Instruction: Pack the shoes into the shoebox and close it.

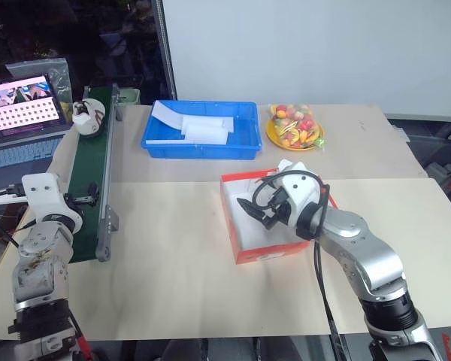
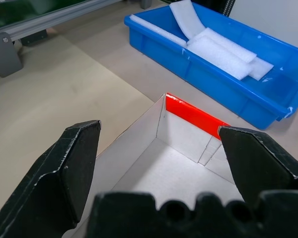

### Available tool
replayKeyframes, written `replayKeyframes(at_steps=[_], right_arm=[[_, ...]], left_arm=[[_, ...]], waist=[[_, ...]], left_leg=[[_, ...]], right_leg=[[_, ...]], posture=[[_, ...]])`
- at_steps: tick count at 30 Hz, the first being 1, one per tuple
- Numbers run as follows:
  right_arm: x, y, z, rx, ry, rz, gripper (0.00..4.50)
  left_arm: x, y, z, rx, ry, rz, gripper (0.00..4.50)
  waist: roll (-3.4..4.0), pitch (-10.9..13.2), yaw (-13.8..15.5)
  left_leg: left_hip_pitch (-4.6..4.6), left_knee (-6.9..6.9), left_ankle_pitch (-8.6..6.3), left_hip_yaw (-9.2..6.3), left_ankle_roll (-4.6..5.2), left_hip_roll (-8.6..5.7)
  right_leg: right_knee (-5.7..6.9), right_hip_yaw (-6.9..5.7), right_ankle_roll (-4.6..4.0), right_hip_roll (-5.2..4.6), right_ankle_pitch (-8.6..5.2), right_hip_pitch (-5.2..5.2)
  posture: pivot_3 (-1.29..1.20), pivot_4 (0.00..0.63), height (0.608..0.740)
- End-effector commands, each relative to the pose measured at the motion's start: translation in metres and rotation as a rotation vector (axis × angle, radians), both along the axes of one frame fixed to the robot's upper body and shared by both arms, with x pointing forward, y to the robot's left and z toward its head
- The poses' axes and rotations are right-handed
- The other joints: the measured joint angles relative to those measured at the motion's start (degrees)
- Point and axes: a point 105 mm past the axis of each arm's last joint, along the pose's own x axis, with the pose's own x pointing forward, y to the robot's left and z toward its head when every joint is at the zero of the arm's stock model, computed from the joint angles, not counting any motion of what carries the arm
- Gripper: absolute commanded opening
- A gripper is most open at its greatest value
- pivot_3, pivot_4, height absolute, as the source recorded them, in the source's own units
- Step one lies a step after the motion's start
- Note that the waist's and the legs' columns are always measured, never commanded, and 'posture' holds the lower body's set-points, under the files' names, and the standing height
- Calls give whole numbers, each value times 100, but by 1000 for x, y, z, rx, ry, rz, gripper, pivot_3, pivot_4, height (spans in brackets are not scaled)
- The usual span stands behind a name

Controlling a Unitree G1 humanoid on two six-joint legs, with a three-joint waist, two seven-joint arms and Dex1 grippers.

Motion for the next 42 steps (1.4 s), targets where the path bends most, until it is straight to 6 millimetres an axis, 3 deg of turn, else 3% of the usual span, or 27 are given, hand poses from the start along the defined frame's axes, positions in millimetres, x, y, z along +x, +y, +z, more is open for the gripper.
replayKeyframes(at_steps=[1, 7, 12, 20, 33, 38, 42], right_arm=[[-4, -1, 14, 22, -55, -7, 4467], [-3, 1, 14, 24, -54, -9, 4467], [-4, 2, 15, 31, -56, -5, 4467], [-4, 2, 17, 35, -62, -9, 4467], [-4, 1, 17, 44, -62, -16, 4467], [-4, 1, 18, 46, -64, -17, 4467], [-3, 0, 19, 45, -66, -21, 4500]], left_arm=[[-5, 6, 6, 39, -14, 27, 4500], [-6, 6, 5, 69, -13, 36, 4500], [-8, 14, -7, 126, 60, 75, 4500], [-9, 16, -18, 56, 75, 87, 4500], [-9, 18, -18, 42, 70, 92, 4500], [-6, 10, -12, 40, 41, 58, 4500], [-5, 8, -11, 45, 37, 56, 3359]], waist=[[0, 0, -3], [0, 0, 3], [0, 0, -2], [0, 0, 4], [0, 0, 1], [0, 0, 4], [0, 0, 9]], left_leg=[[0, 0, 0, 0, 0, 0], [0, 0, 0, 0, 0, 0], [1, -1, 0, 0, 0, 0], [0, -1, 0, 0, 0, 0], [0, -2, 0, 0, 0, 0], [0, -2, 0, 0, 0, 0], [0, -2, 0, -1, 0, 0]], right_leg=[[0, 0, 0, 0, 0, 0], [0, 0, 0, 0, 0, 0], [0, 0, 0, 0, 0, 0], [0, -1, 0, 0, 0, 0], [0, 0, 0, 0, 0, -1], [0, 0, 0, 0, 0, 0], [0, 0, 0, 0, 0, 0]], posture=[[0, 150, 724], [0, 150, 724], [0, 150, 724], [0, 150, 724], [0, 150, 724], [0, 150, 724], [0, 150, 724]])
